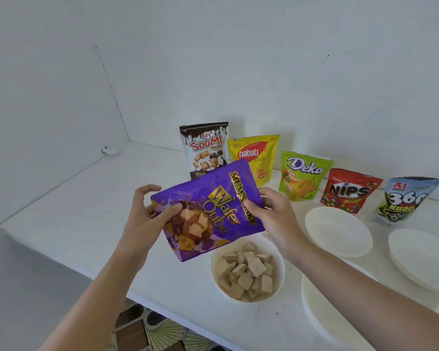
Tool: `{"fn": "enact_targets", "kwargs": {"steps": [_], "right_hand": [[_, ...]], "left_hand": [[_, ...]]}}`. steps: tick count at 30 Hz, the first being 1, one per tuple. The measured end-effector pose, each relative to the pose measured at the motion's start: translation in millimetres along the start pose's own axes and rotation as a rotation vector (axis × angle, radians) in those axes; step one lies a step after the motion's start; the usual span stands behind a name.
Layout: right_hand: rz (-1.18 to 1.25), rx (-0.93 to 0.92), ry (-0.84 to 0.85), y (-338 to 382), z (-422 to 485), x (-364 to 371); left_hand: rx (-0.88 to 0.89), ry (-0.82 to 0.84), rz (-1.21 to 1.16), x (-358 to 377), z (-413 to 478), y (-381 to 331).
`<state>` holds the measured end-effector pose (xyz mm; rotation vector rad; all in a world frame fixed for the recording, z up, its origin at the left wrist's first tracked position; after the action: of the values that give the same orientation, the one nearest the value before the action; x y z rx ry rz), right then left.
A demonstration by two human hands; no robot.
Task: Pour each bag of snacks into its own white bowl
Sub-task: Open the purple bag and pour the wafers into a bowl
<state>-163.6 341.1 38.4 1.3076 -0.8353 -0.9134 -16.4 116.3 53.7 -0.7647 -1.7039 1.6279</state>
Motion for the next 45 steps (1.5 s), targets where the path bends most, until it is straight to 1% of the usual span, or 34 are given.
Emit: {"fn": "enact_targets", "kwargs": {"steps": [3,6,9,12,16,19,22,26,29,33,38,41,45], "right_hand": [[-0.139,-0.111,0.020,14,6,10],[-0.268,-0.231,0.126,28,8,30],[-0.340,-0.326,0.256,40,1,58],[-0.418,-0.437,0.363,51,-10,91],[-0.471,-0.564,0.520,66,-32,140],[-0.464,-0.577,0.600,69,-51,173],[-0.439,-0.529,0.645,60,-70,202],[-0.392,-0.385,0.694,30,-99,244],[-0.401,-0.367,0.735,12,-137,281],[-0.415,-0.340,0.777,-23,-186,323],[-0.520,-0.320,0.878,-93,-227,356],[-0.595,-0.336,0.900,-141,-237,372],[-0.652,-0.321,0.925,-235,-242,388]], "left_hand": [[0.072,-0.060,0.290,-17,-1,-11],[0.201,-0.117,0.575,-39,-10,-28],[0.288,-0.041,0.770,-46,-27,-48],[0.315,-0.009,0.828,-49,-43,-62],[0.354,-0.098,0.845,-70,-75,-76],[0.345,-0.178,0.845,-104,-107,-79],[0.294,-0.246,0.886,-146,-142,-69],[0.208,-0.339,0.822,-204,-187,-36],[0.159,-0.386,0.838,-243,-217,-5],[0.082,-0.403,0.842,-291,-249,41],[-0.012,-0.422,0.848,-331,-272,110],[-0.058,-0.443,0.846,-344,-279,163],[-0.124,-0.478,0.817,-358,-277,257]]}}
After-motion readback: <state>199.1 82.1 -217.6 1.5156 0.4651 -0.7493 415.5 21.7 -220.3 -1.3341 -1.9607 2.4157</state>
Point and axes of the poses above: each hand's wrist, its own z-axis towards the middle knuckle, its own x-axis out of the palm, y = z × x, the point moved 5 cm from there along z, towards the middle knuckle, and after that the axes turned 2 degrees about -z, right-handed, at the moved point
